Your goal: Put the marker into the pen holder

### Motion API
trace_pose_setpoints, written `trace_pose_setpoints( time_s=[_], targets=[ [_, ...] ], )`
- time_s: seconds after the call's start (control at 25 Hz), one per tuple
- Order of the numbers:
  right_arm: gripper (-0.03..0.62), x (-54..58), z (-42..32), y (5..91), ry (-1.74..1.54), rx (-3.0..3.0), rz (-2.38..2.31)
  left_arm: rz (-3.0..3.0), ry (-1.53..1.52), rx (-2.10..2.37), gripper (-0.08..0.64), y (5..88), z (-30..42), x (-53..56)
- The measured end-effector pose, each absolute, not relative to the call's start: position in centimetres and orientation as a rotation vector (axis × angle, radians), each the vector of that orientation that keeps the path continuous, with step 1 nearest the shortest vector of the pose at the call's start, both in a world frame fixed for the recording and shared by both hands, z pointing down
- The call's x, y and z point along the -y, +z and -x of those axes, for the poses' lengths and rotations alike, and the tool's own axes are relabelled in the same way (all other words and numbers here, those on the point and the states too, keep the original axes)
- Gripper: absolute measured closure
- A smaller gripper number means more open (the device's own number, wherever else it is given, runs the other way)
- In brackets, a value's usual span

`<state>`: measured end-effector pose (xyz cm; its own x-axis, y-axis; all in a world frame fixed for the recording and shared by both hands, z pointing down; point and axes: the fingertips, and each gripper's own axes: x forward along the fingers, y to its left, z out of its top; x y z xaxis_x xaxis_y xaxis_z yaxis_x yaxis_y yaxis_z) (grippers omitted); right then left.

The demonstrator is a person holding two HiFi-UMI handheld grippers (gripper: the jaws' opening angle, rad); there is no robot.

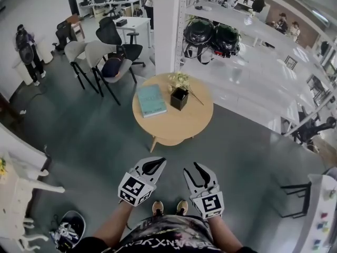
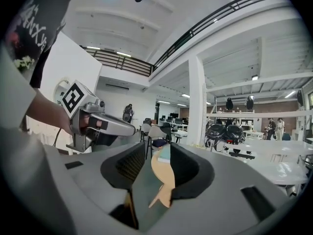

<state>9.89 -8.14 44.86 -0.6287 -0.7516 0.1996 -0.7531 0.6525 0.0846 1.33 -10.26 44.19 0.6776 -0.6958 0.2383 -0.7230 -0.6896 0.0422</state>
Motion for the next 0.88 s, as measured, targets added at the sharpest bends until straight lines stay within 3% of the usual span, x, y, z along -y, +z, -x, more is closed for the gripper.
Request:
trace_pose_setpoints(
  time_s=[0.16, 0.24, 0.36, 0.88],
  targets=[
    [0.462, 8.0, -11.3, 45.0, -0.017, 2.663, -1.221, -2.758, 0.316, 1.175, 0.541, 43.8, -2.8, 10.0],
    [0.535, 7.9, -11.8, 44.7, -0.041, 2.665, -1.224, -2.759, 0.318, 1.178, 0.541, 43.6, -3.2, 9.7],
    [0.586, 7.7, -12.2, 44.3, -0.049, 2.672, -1.225, -2.760, 0.320, 1.187, 0.541, 43.3, -3.7, 9.5],
    [0.592, 8.2, -12.3, 43.7, -0.083, 2.691, -1.184, -2.774, 0.311, 1.190, 0.541, 42.7, -4.5, 9.9]
  ],
)
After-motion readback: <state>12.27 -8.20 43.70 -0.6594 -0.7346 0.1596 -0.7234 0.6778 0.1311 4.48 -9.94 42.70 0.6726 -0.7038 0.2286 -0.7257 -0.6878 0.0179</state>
